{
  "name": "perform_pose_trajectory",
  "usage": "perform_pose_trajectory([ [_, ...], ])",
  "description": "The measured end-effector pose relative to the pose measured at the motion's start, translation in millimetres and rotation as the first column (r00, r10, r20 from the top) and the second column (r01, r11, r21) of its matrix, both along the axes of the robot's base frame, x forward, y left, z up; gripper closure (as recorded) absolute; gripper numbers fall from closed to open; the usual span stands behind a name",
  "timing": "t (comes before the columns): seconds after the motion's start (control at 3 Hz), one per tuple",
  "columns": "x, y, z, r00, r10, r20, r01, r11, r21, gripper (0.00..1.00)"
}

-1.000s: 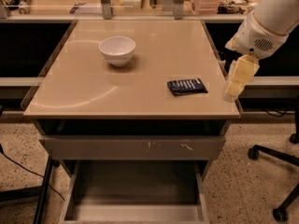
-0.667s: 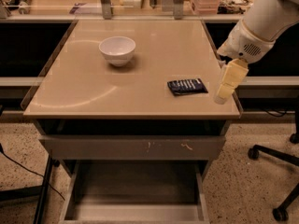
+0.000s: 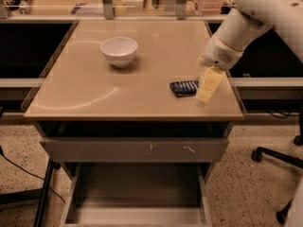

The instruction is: Place rxbar blueberry into middle drawer

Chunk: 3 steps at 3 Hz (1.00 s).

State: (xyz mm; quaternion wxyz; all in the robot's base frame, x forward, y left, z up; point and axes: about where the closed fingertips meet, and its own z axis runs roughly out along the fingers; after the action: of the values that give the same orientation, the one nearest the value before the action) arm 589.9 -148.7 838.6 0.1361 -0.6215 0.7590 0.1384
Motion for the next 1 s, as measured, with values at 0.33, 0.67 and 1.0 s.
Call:
perform_pose_trajectory([
  [0.33,7.6,14.0,-22.7,0.999,0.032,-0.031,-0.031,0.999,0.021,0.0],
  [0.67,8.0,14.3,-24.0,0.999,0.032,-0.032,-0.031,0.999,0.022,0.18],
  [1.0,8.0,14.3,-24.0,0.999,0.032,-0.032,-0.031,0.999,0.022,0.41],
])
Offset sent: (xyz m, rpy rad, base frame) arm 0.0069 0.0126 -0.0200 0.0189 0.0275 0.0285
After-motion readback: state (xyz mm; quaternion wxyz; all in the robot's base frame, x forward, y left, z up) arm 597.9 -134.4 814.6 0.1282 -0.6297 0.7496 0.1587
